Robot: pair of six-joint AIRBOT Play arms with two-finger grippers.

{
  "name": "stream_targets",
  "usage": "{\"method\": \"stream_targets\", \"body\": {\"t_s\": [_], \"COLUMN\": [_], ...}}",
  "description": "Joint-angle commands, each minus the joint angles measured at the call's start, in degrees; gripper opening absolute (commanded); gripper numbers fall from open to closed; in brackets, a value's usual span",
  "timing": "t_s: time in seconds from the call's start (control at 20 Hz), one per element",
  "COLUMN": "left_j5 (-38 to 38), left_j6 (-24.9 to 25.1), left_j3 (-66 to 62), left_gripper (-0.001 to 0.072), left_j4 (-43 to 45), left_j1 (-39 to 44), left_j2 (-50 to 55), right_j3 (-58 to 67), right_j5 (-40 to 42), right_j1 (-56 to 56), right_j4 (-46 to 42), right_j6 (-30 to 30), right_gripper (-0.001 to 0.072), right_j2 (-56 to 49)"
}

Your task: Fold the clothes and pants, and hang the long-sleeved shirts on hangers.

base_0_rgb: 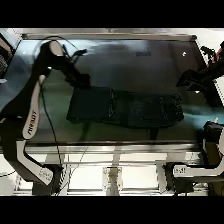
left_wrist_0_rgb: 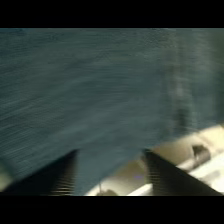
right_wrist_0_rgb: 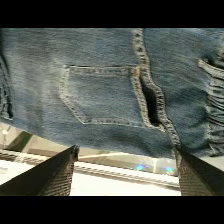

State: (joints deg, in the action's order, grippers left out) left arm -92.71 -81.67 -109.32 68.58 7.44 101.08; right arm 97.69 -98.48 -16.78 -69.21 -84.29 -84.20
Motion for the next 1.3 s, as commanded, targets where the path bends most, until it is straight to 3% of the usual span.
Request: {"method": "stream_targets", "body": {"t_s": [0.0,0.3,0.9,1.05,1.15,1.25], "left_j5": [0.9,5.7,9.0,9.0,9.0,8.9], "left_j6": [0.2,1.2,2.6,2.6,2.6,2.6], "left_j3": [3.6,16.1,18.1,18.1,18.1,18.1], "left_gripper": [0.0615,0.0635,0.0626,0.0506,0.0464,0.0330], "left_j4": [-0.2,-9.4,-12.0,-12.1,-12.0,-12.0], "left_j1": [-10.3,-21.7,-15.3,-14.0,-13.1,-12.0], "left_j2": [-0.4,-0.3,8.4,8.5,8.8,9.2], "right_j3": [0.0,0.0,-0.1,-0.1,-0.1,-0.1], "right_j5": [0.4,0.5,3.7,3.5,3.6,3.5], "right_j1": [0.0,0.0,7.7,7.6,7.6,7.6], "right_j4": [2.1,2.1,1.5,1.3,1.3,1.4], "right_j6": [0.0,-0.1,0.0,0.0,0.0,-0.1], "right_gripper": [0.0677,0.0677,0.0677,0.0677,0.0677,0.0676], "right_j2": [0.0,0.0,-0.1,-0.1,-0.1,-0.1]}}
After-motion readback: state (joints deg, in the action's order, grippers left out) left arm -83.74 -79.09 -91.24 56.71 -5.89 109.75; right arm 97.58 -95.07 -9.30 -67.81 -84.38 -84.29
